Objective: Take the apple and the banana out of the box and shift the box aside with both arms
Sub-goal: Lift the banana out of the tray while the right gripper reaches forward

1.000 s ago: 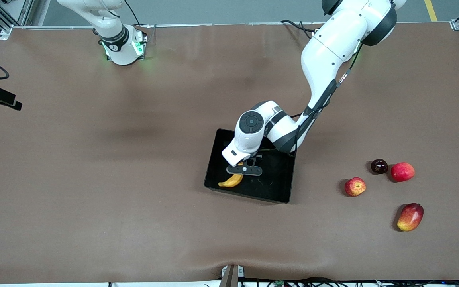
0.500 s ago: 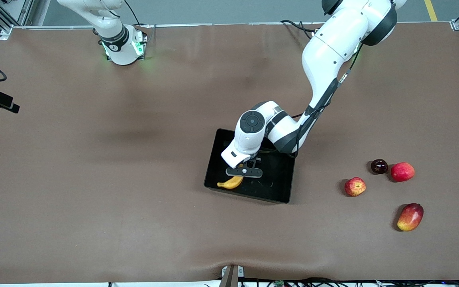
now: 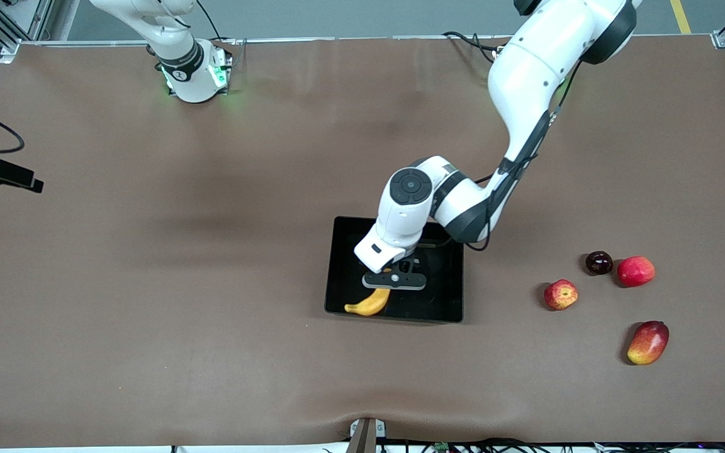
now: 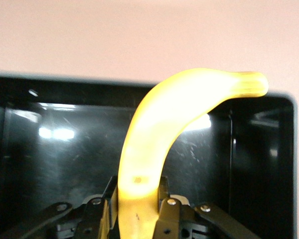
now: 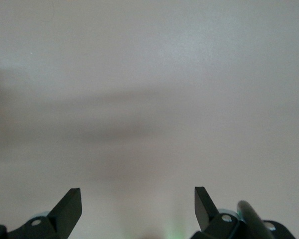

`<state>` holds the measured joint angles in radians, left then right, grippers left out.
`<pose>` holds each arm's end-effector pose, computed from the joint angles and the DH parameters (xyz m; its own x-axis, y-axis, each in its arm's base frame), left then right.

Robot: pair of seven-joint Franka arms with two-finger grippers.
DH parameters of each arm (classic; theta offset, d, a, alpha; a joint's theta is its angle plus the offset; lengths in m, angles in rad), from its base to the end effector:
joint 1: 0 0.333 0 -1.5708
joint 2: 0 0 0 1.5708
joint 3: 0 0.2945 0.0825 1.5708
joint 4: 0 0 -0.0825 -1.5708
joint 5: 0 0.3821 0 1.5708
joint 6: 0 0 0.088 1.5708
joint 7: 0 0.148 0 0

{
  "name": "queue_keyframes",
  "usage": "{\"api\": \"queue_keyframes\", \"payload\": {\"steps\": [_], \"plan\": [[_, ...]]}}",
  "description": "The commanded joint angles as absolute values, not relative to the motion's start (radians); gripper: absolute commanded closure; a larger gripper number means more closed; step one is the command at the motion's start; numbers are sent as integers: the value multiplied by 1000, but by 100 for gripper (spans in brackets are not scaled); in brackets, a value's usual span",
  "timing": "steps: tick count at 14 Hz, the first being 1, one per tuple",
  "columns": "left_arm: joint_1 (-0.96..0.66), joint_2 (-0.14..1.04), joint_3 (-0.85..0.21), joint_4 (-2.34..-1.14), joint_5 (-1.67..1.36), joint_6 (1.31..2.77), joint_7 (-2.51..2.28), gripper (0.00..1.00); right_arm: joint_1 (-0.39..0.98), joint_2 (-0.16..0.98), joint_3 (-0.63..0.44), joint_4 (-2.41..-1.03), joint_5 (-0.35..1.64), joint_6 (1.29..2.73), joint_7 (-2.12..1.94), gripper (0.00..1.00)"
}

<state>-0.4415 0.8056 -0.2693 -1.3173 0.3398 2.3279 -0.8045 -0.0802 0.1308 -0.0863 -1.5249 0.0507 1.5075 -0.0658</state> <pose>0.6103 -0.4492 0.2353 0.9730 0.0024 0.2307 -0.0200 -0.9953 0.0945 0.5668 -0.0850 0.5050 0.9848 -0.0966 -0.1442 -0.1046 -0.9933 -0.0489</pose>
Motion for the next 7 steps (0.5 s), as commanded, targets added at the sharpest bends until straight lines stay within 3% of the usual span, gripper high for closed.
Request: {"api": "queue_keyframes", "payload": {"steps": [1, 4, 7], "plan": [[-373, 709, -265, -1342, 365, 2255, -780, 100, -92, 169, -67, -1500, 75, 1500, -75, 0], [-293, 652, -270, -1348, 350, 2131, -588, 100, -31, 175, -63, -1564, 185, 1493, -14, 0], [-200, 634, -293, -1373, 347, 2106, -467, 100, 118, 181, -63, -1552, 201, 1517, 167, 0]]}}
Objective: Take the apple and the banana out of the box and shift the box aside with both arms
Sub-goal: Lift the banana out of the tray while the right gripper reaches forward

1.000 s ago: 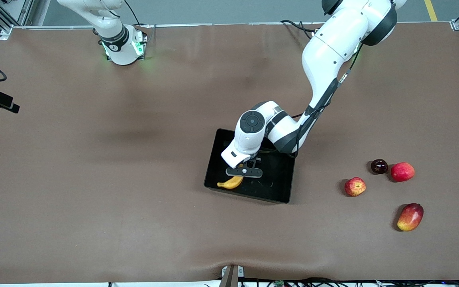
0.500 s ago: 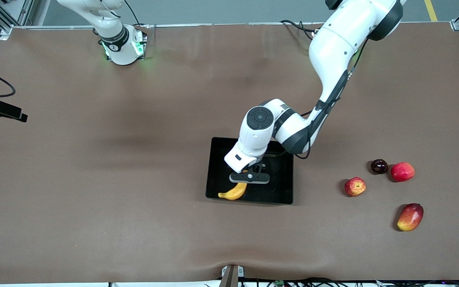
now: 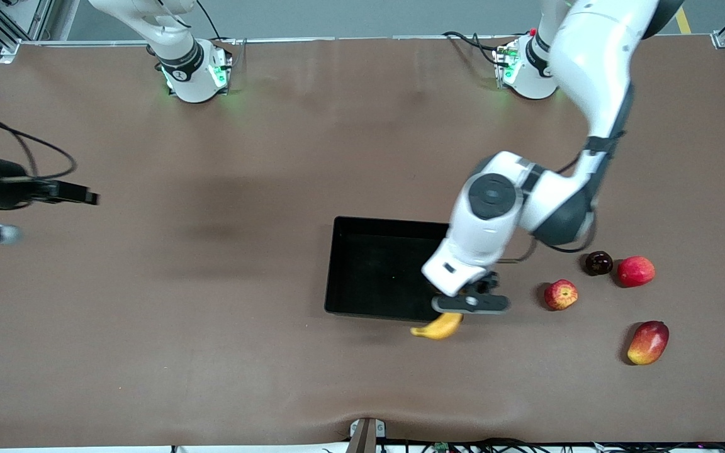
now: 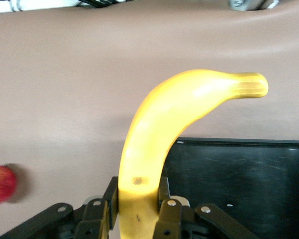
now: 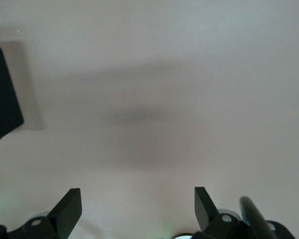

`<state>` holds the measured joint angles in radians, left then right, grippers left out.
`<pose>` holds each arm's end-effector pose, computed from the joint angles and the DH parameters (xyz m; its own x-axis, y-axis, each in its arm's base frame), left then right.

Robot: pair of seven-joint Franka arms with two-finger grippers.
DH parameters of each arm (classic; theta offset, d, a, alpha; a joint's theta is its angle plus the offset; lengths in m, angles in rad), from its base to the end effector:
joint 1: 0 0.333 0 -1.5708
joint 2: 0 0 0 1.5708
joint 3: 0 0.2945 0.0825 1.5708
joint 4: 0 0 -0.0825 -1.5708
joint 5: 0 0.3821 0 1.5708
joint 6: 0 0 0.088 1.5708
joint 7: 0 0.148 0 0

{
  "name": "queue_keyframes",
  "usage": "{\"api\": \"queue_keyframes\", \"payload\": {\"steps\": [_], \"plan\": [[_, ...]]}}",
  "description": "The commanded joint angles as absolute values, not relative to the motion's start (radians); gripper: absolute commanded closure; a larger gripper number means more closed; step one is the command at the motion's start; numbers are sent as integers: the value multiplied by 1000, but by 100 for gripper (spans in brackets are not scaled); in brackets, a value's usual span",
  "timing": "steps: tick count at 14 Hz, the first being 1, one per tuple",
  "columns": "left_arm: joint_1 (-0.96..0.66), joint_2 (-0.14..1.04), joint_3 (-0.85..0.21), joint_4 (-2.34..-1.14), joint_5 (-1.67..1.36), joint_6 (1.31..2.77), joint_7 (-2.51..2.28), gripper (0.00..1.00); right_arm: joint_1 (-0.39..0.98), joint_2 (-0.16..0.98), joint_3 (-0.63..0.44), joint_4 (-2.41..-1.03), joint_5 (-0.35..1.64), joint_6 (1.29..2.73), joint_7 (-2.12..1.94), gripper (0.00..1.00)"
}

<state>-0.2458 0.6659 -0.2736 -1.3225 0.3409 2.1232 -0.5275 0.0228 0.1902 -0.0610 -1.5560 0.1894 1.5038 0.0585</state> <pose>0.6717 -0.3089 0.3127 0.9753 -0.0821 0.2052 -0.0733 -0.9961 -0.0499 0.5784 0.0089 0.4589 0.9650 -0.0836 -0.2484 -0.1259 -0.9791 -0.1598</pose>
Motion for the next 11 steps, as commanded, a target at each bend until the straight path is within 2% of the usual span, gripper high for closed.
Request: {"api": "queue_keyframes", "payload": {"steps": [1, 6, 11], "plan": [[-160, 634, -293, -1381, 348, 2102, -404, 100, 152, 187, -61, -1552, 209, 1554, 220, 0], [75, 658, -291, -1414, 365, 2115, -47, 100, 328, 287, -63, -1554, 206, 1689, 288, 0], [207, 733, -285, -1414, 365, 2216, 67, 100, 478, 425, -61, -1551, 207, 1925, 357, 0]]}}
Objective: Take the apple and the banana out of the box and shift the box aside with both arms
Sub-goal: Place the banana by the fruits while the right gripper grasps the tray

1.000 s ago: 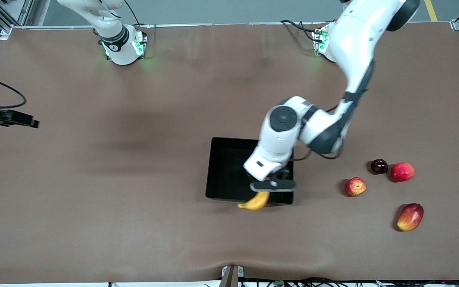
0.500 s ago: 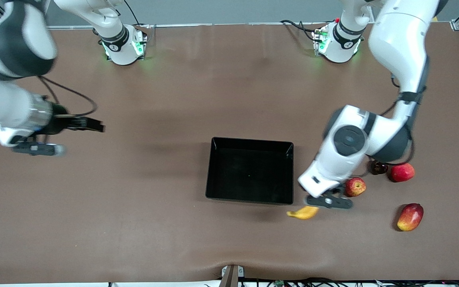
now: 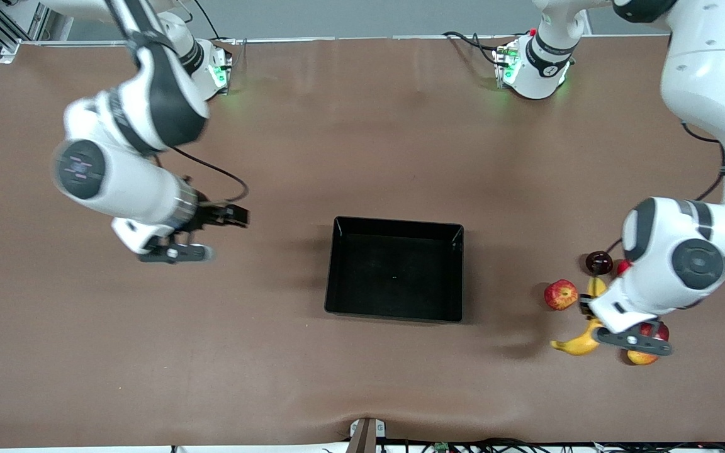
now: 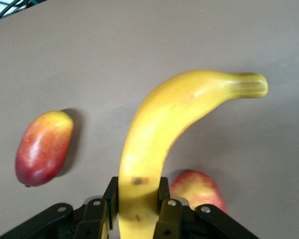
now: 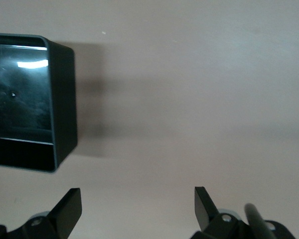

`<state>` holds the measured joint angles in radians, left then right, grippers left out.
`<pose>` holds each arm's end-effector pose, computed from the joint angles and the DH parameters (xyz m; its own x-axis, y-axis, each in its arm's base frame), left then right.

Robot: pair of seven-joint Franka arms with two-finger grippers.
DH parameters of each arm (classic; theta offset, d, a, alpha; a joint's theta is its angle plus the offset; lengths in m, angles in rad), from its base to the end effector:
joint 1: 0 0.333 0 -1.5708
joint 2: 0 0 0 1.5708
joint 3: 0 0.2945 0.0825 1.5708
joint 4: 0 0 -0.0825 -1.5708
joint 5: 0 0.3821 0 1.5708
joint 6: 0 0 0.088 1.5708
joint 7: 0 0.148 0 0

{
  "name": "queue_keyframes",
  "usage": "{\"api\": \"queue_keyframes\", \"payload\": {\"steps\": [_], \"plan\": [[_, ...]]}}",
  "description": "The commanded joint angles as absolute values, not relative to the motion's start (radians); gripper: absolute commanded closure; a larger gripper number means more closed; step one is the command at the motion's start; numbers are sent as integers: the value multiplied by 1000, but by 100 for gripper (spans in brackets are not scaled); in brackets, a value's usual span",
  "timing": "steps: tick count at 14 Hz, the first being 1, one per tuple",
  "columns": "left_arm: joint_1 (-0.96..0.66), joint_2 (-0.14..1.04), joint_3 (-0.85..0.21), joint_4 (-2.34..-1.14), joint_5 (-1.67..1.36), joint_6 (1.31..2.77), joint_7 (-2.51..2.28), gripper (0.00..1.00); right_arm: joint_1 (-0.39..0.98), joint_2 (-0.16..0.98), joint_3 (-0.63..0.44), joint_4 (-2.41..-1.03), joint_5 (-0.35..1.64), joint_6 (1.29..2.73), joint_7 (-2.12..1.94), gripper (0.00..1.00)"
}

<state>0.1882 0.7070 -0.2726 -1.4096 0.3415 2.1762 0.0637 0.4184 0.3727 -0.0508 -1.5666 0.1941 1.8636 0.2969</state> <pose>0.7239 -0.0063 0.2470 0.9624 -0.2614 0.0744 -0.2510 -0.9599 -0.1252 0.5951 0.2563 0.3642 0.9922 0.0184 -0.1231 0.0021 -0.9913 -0.1315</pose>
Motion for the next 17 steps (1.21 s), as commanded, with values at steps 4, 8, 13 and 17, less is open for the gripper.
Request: {"api": "queue_keyframes", "payload": {"steps": [4, 8, 13, 17], "plan": [[212, 799, -239, -1414, 364, 2286, 55, 100, 583, 560, -63, -1543, 203, 2092, 474, 0], [210, 831, -224, -1414, 364, 2286, 52, 100, 635, 678, -63, -1478, 199, 2189, 583, 0], [206, 847, -222, -1410, 393, 2287, 51, 54, 669, 747, -61, -1456, 201, 2289, 663, 33], [204, 841, -224, -1407, 394, 2286, 51, 0, 672, 758, -63, -1453, 198, 2290, 650, 100]]}}
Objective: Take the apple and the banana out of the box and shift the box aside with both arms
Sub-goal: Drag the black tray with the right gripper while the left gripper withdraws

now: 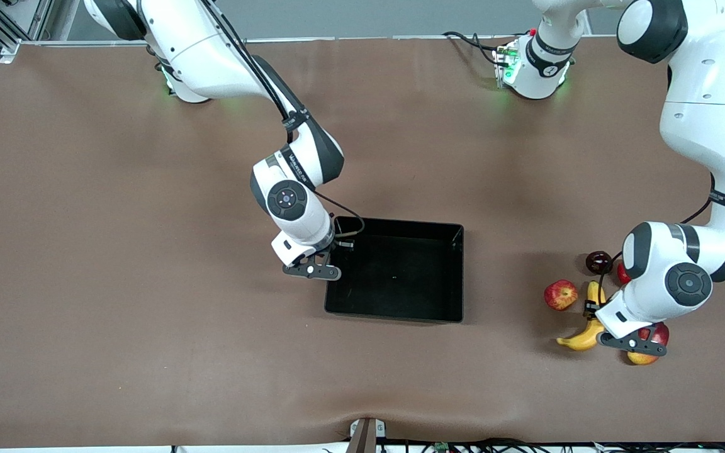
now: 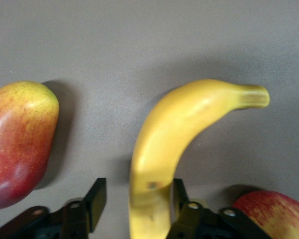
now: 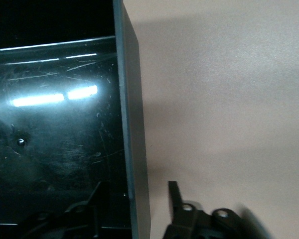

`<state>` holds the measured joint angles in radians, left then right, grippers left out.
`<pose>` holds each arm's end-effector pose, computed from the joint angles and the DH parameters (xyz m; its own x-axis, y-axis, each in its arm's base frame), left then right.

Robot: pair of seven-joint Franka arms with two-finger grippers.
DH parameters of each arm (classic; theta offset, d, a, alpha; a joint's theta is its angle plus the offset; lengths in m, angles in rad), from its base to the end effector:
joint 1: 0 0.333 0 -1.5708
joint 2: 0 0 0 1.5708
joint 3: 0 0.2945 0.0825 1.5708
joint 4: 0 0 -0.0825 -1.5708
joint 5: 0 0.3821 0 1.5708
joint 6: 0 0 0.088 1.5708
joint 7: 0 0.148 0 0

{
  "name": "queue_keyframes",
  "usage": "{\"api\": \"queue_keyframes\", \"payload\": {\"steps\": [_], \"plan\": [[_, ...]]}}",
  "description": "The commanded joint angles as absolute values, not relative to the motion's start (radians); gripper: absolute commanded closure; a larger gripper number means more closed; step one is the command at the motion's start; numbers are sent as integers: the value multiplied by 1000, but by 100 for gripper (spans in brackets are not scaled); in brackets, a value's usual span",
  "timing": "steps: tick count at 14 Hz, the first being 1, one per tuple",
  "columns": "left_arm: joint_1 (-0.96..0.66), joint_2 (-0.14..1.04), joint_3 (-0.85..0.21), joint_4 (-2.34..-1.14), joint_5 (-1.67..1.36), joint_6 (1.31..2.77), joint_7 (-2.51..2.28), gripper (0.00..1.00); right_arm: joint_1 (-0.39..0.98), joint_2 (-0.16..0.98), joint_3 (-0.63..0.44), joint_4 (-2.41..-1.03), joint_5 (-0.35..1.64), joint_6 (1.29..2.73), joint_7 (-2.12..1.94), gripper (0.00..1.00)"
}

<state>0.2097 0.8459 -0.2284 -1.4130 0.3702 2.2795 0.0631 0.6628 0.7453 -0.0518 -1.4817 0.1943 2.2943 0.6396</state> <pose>0.7180 0.0300 0.1529 0.9708 -0.2380 0.0315 -0.2326 -0.9648 -0.1226 0.5745 0.4204 0.1850 0.9905 -0.1356 -0.0206 -0.1372 -0.9817 -0.1324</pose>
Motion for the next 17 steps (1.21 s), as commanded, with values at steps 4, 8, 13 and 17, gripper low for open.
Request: {"api": "queue_keyframes", "payload": {"steps": [4, 8, 13, 17], "plan": [[202, 784, -225, -1404, 391, 2275, 35, 0, 654, 752, -61, -1425, 206, 2267, 652, 100], [204, 672, -244, -1411, 379, 2189, -9, 0, 606, 730, -58, -1358, 216, 2108, 652, 100], [210, 485, -284, -1411, 295, 1950, -72, 0, 549, 592, -67, -1370, 241, 1968, 649, 100], [207, 339, -308, -1405, 239, 1784, -74, 0, 464, 430, -69, -1521, 238, 1928, 579, 100]]}}
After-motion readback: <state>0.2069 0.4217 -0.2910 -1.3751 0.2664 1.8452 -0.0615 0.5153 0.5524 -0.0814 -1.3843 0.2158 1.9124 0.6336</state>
